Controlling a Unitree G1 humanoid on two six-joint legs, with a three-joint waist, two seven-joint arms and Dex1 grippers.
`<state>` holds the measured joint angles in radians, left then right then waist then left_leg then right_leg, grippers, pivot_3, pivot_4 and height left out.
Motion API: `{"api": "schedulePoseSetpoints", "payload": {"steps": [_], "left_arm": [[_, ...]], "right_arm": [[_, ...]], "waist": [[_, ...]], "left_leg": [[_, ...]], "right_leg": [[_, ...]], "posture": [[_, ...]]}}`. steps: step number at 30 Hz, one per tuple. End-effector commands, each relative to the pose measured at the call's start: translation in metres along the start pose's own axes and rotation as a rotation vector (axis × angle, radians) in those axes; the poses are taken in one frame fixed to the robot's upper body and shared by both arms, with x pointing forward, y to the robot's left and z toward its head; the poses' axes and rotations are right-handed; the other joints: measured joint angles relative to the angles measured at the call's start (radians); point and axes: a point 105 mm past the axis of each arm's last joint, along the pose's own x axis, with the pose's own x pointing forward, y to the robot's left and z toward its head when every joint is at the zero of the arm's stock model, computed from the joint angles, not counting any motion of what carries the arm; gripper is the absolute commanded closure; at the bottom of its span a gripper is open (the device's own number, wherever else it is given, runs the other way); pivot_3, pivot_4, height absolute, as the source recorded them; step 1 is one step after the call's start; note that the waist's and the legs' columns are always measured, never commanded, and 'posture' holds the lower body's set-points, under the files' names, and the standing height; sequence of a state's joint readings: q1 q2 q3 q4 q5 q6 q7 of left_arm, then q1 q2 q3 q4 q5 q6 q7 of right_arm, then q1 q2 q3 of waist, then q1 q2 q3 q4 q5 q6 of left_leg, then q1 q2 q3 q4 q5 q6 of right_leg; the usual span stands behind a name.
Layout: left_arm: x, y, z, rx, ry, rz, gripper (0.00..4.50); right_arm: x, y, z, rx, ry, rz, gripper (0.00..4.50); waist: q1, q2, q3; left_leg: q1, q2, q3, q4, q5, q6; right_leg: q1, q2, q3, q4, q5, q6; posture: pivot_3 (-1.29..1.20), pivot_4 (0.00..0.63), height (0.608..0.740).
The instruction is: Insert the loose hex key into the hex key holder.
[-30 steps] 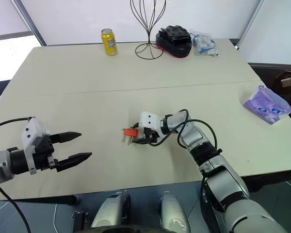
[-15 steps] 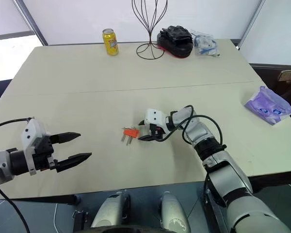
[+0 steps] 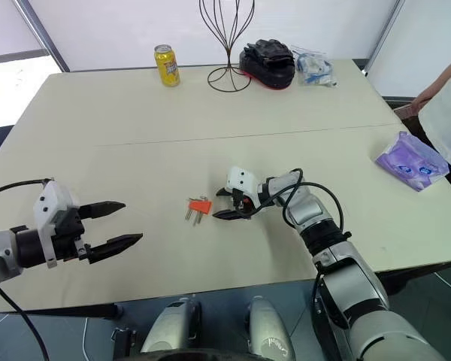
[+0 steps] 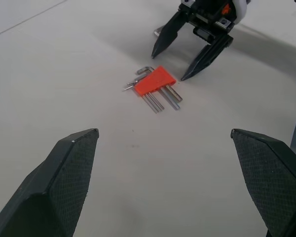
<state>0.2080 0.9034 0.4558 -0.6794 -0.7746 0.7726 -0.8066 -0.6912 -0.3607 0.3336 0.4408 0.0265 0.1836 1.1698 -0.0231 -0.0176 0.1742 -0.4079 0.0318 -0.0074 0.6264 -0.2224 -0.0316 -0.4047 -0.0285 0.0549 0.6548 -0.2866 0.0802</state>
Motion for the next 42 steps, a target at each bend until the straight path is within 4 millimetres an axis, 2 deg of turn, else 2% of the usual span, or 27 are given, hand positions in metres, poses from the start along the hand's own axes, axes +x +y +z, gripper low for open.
{"api": "schedulePoseSetpoints", "payload": {"steps": [1, 10, 25, 28, 30, 31, 36, 38, 42], "left_arm": [[-0.002, 0.0, 0.006, 0.038, -0.009, 0.004, 0.0], [0.0, 0.0, 0.005, 0.043, -0.008, 0.003, 0.0], [0.001, 0.0, 0.004, 0.051, -0.009, 0.007, 0.0], [0.001, 0.0, 0.004, 0.05, -0.011, 0.01, 0.0], [0.001, 0.0, 0.004, 0.05, -0.011, 0.011, 0.0], [0.001, 0.0, 0.004, 0.05, -0.011, 0.012, 0.0], [0.001, -0.001, 0.004, 0.048, -0.012, 0.013, 0.0], [0.002, 0.0, 0.004, 0.05, -0.015, 0.017, 0.0], [0.005, 0.008, 0.007, 0.042, -0.048, 0.038, 0.0]], "right_arm": [[0.008, 0.012, 0.002, 0.037, -0.021, 0.028, 1.31], [0.013, 0.022, 0.007, 0.061, -0.037, 0.027, 1.31], [0.022, 0.011, 0.004, 0.048, -0.033, -0.045, 1.31], [0.022, 0.011, 0.0, 0.032, -0.018, -0.051, 2.22], [0.022, 0.011, -0.003, 0.027, -0.01, -0.049, 3.2], [0.022, 0.012, -0.004, 0.025, -0.008, -0.048, 3.49], [0.021, 0.012, -0.004, 0.014, -0.008, -0.047, 3.49], [0.019, 0.01, 0.0, -0.048, -0.009, -0.069, 3.49], [0.004, -0.01, 0.031, -0.325, -0.061, -0.233, 3.49]], "waist": [[0.0, 0.0, 0.0], [0.0, 0.0, 0.0], [-0.017, 0.0, 0.0], [-0.021, 0.0, 0.0], [-0.02, 0.0, 0.0], [-0.02, 0.0, 0.0], [-0.02, 0.0, 0.0], [-0.02, 0.0, 0.0], [-0.018, 0.0, 0.0]], "left_leg": [[0.0, 0.0, 0.0, 0.0, 0.0, 0.0], [0.0, 0.0, 0.0, 0.0, 0.0, 0.0], [0.0, 0.0, 0.0, 0.0, 0.0, 0.0], [0.0, 0.0, 0.0, 0.0, 0.0, 0.0], [0.0, 0.0, 0.0, 0.0, 0.0, 0.0], [0.0, 0.0, 0.0, 0.0, 0.0, 0.0], [0.0, 0.0, 0.0, 0.0, 0.0, 0.0], [0.0, 0.0, 0.0, 0.0, 0.0, 0.0], [0.0, 0.0, 0.0, 0.0, 0.0, 0.0]], "right_leg": [[0.0, 0.0, 0.0, 0.0, 0.0, 0.0], [0.0, 0.0, 0.0, 0.0, 0.0, 0.0], [0.0, 0.0, 0.0, 0.0, 0.0, 0.0], [0.0, 0.0, 0.0, 0.0, 0.0, 0.0], [0.0, 0.0, 0.0, 0.0, 0.0, 0.0], [0.0, 0.0, 0.0, 0.0, 0.0, 0.0], [0.0, 0.0, 0.0, 0.0, 0.0, 0.0], [0.0, 0.0, 0.0, 0.0, 0.0, 0.0], [0.0, 0.0, 0.0, 0.0, 0.0, 0.0]], "posture": [[0.0, 0.15, 0.74], [0.0, 0.15, 0.74], [0.0, 0.15, 0.74], [0.0, 0.15, 0.74], [0.0, 0.15, 0.74], [0.0, 0.15, 0.74], [0.0, 0.15, 0.74], [0.0, 0.15, 0.74], [0.0, 0.15, 0.74]]}}
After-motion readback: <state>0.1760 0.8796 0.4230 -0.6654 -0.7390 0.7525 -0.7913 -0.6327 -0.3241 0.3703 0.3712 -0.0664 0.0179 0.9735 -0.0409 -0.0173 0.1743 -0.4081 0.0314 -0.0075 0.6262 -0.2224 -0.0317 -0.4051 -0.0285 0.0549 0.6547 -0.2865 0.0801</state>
